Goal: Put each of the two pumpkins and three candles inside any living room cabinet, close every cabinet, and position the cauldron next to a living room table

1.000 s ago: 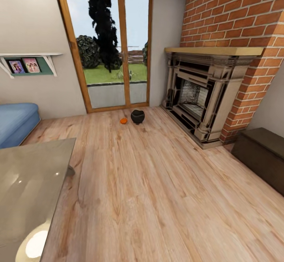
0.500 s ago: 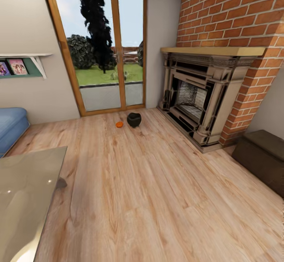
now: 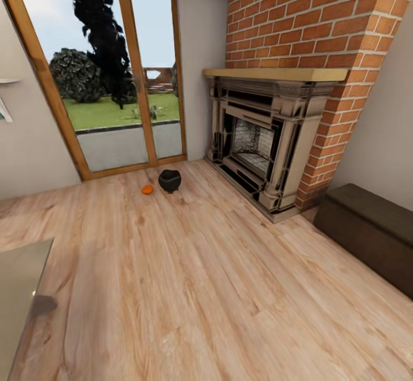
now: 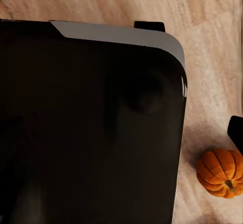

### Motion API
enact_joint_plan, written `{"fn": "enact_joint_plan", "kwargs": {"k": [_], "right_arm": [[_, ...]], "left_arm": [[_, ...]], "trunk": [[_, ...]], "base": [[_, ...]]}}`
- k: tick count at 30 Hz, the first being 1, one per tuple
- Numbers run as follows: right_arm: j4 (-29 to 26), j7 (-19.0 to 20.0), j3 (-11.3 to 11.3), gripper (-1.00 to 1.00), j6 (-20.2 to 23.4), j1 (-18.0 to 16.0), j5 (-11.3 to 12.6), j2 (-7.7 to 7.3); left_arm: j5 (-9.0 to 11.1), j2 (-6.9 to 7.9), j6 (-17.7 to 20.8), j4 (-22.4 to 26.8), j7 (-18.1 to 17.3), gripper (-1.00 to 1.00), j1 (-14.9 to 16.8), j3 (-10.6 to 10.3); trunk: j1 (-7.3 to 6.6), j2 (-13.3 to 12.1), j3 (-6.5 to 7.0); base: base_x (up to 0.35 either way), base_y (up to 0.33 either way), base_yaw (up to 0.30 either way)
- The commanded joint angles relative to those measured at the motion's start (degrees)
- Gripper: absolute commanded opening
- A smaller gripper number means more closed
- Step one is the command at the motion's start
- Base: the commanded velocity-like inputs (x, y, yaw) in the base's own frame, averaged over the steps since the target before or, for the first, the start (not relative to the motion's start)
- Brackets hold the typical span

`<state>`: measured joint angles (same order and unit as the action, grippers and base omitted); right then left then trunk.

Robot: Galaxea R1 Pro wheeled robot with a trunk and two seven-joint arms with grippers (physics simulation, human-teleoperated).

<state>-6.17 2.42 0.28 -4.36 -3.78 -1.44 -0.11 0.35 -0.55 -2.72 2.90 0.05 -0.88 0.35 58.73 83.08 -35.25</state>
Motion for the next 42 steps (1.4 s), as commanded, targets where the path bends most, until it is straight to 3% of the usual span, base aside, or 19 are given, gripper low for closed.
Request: {"fn": "enact_joint_plan", "kwargs": {"k": [1, 27, 42], "right_arm": [[-0.12, -0.03, -0.01, 1.00, -0.02, 0.00, 0.00, 0.10], [-0.75, -0.04, -0.10, 1.00, -0.08, 0.00, 0.03, -0.27], [-0.69, -0.14, -0.28, 1.00, 0.05, 0.00, 0.12, -0.16]], "left_arm": [[0.00, 0.01, 0.00, -0.01, 0.02, 1.00, 0.00, 0.00], [0.00, -0.19, 0.00, 0.00, -0.05, 1.00, 0.00, 0.00], [-0.08, -0.24, 0.00, 0.00, 0.01, 1.00, 0.00, -0.05]], "trunk": [[0.00, 0.00, 0.00], [0.00, 0.00, 0.20], [0.00, 0.00, -0.92]], "base": [[0.329, 0.000, -0.283], [0.329, 0.000, -0.282], [0.329, 0.000, -0.148]]}}
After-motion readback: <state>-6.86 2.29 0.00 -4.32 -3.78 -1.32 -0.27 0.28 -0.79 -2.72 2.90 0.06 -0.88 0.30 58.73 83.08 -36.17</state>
